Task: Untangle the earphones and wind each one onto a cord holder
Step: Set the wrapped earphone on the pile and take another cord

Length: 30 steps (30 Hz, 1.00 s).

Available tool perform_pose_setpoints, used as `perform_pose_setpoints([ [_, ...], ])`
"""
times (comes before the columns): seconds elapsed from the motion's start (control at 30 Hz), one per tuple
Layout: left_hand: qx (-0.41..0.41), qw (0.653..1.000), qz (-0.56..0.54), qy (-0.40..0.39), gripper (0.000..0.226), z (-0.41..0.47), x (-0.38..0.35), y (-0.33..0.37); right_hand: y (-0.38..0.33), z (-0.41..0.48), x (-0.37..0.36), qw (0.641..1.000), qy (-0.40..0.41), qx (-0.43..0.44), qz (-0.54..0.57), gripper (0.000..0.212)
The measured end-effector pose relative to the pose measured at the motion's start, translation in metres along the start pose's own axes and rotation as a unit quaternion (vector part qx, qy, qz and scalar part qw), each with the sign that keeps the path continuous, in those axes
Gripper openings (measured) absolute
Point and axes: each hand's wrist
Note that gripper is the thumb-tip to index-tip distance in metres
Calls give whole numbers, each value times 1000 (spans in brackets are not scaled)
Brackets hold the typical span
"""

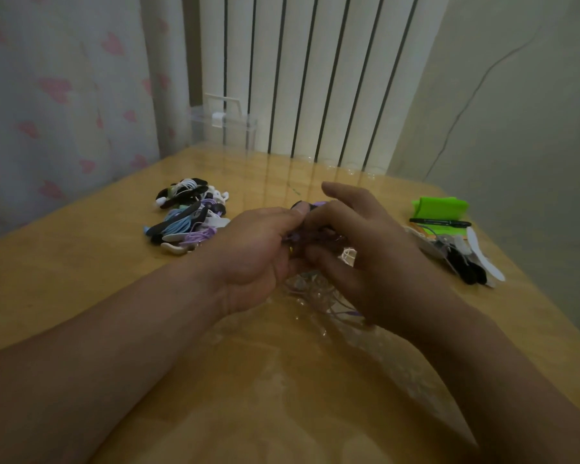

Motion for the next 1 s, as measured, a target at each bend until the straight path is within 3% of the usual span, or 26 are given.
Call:
perform_pose_setpoints([
  [0.23,7,997,-3,78,47,1,-3,-1,-4,7,-15,990,73,-1,-121,31],
  [0.4,0,994,-36,107,40,0,-5,-1,4,9,-16,995,94,20,-16,24],
  [0.63,-40,992,-80,86,37,1,-9,2,6,11,-17,989,130,29,69,17],
  [0.7,-42,993,-97,56,27,0,-9,4,5,10,-15,984,127,20,123,16],
  [1.0,-27,991,-130,17,37,-3,-12,8,-1,8,-13,945,129,-67,294,18],
])
Point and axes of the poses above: each hand's wrist, its own z-axis towards the middle knuckle, its own x-axis out of the back of the hand, y = z × x, and after that the axes turned 11 degrees about -x, right-handed
